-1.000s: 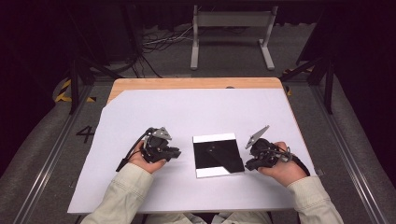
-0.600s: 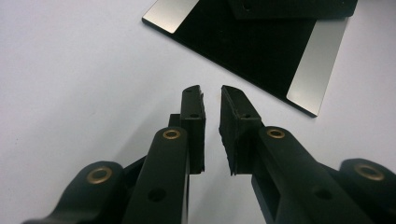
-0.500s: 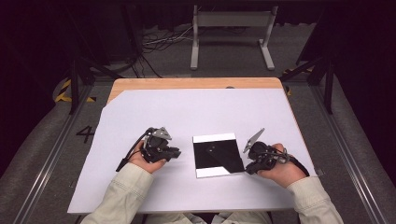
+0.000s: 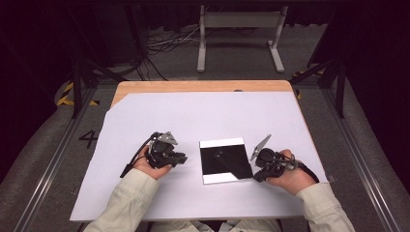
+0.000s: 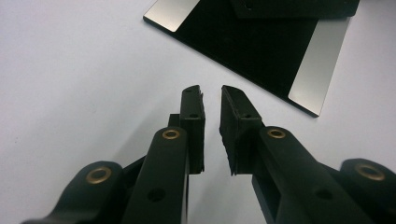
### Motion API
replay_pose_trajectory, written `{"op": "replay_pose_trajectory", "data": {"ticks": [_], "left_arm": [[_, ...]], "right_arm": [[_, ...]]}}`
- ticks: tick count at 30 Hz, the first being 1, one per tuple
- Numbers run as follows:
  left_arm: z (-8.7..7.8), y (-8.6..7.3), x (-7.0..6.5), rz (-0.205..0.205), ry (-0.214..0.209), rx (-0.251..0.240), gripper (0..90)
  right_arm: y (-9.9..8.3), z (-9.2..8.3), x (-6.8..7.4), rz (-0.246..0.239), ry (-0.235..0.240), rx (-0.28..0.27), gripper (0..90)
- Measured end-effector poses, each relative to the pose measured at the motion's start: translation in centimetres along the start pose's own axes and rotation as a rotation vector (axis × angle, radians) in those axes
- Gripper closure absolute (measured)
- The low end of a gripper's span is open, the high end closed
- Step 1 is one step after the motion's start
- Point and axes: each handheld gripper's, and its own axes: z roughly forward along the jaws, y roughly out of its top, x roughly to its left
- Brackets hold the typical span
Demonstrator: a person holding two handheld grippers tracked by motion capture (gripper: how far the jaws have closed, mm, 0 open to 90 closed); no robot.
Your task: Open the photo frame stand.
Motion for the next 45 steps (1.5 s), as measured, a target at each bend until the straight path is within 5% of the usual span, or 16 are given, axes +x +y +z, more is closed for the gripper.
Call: {"op": "replay_pose_trajectory", "data": {"ticks": [16,32,45], "left_arm": [[0.1,0.0,0.1,-0.002,0.000,0.002,80.0],[0.8,0.0,-0.2,0.007,-0.004,0.019,80.2],[3.2,0.7,-2.7,0.080,-0.079,-0.001,88.4]], "right_arm": [[-0.1,-0.8,-0.1,-0.015,-0.014,-0.044,90.0],[-0.2,-2.3,0.0,-0.021,0.021,-0.187,90.0],[-0.1,-3.3,0.2,-0.006,0.015,-0.271,90.0]]}}
